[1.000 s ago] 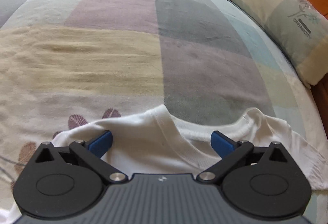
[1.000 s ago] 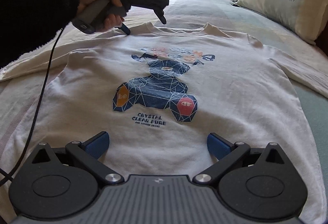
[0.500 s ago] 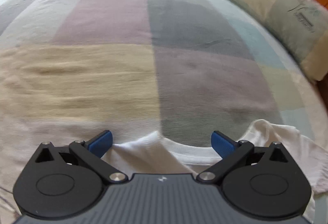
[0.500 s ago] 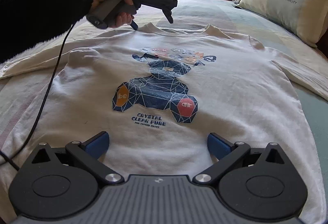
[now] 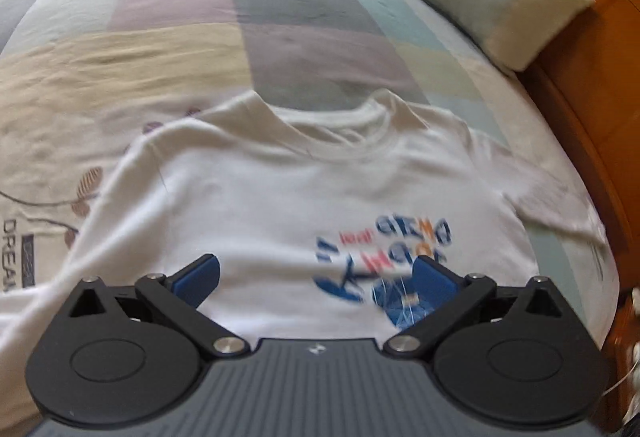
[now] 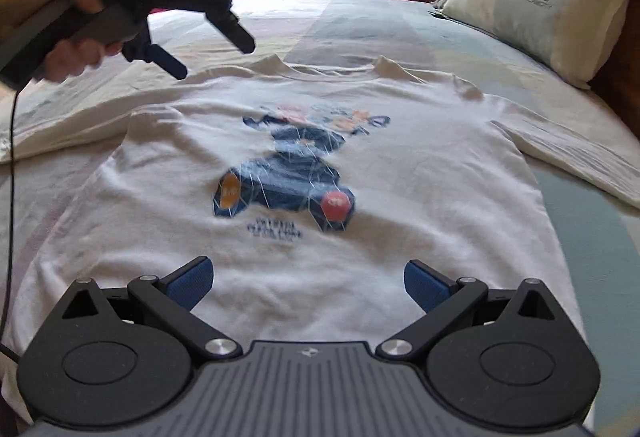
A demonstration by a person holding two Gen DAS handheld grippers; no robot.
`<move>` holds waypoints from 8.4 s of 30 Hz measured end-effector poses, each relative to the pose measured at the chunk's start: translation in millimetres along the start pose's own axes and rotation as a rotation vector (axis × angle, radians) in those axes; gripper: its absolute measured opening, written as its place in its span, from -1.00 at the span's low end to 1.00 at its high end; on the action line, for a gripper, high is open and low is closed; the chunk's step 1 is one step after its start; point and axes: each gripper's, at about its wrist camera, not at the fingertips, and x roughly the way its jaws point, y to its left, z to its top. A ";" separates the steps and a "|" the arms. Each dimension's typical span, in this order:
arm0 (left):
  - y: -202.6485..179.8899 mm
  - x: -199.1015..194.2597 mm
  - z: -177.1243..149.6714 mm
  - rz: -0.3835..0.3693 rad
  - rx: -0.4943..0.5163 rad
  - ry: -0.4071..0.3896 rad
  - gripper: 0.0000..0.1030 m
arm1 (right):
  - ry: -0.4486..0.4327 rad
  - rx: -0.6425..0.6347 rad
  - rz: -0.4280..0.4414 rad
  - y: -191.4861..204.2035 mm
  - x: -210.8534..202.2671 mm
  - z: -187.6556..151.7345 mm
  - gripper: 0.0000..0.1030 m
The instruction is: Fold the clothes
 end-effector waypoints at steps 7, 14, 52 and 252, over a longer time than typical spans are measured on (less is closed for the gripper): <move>14.3 54.1 1.1 -0.020 -0.052 -0.005 0.97 | 0.039 -0.008 -0.012 3.4 -2.8 -17.8 1.00; 8.3 72.0 28.2 0.076 -0.021 -0.058 0.96 | 0.050 -0.012 -0.036 1.6 0.1 -18.5 1.00; -28.3 -57.0 -218.0 -0.039 0.063 -0.135 0.98 | 0.051 0.064 -0.068 -5.5 -24.6 -52.0 1.00; -80.5 -81.4 -191.6 -0.098 0.132 -0.117 0.97 | 0.112 -0.065 0.059 -24.0 -70.3 -53.4 1.00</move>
